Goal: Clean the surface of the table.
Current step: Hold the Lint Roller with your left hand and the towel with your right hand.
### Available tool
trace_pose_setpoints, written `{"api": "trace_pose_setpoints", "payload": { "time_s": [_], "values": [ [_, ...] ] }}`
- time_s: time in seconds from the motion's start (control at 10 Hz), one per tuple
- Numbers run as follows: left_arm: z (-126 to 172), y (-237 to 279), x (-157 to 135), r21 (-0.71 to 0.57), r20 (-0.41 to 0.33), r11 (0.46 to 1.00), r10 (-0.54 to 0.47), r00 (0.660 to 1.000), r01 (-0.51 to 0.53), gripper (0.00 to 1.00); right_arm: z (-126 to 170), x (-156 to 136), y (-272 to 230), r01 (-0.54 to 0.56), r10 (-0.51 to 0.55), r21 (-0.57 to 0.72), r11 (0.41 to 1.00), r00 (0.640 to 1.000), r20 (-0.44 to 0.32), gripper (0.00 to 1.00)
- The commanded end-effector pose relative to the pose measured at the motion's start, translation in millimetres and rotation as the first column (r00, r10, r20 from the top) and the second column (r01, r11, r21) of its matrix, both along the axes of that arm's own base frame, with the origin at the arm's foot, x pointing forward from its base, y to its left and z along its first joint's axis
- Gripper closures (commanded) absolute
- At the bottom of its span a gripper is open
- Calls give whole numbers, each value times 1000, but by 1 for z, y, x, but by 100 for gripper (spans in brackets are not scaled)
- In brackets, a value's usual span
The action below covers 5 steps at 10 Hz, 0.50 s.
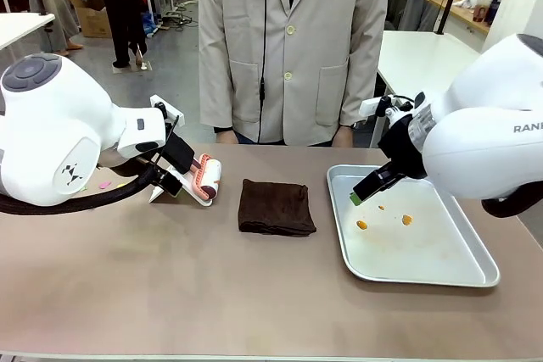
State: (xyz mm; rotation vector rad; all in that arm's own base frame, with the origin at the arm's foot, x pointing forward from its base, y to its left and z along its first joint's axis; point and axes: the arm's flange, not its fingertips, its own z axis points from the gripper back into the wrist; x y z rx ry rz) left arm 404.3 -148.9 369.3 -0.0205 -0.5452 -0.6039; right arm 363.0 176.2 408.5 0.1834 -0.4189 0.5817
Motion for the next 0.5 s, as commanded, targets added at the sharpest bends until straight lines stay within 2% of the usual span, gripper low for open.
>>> {"api": "trace_pose_setpoints", "payload": {
  "time_s": [0.0,0.3,0.4],
  "values": [
    [0,0,0,-2,2,1000,-1,1000,1,0,-1,3,-2,6,-6,16,1000,1000,19,0],
    [0,0,0,0,0,1000,0,1000,0,0,-1,3,-2,6,-6,16,1000,1000,19,0],
    [17,16,-3,-90,-29,995,-51,998,48,0,0,1,-1,4,-4,-1,1000,1000,0,0]
  ]
}}
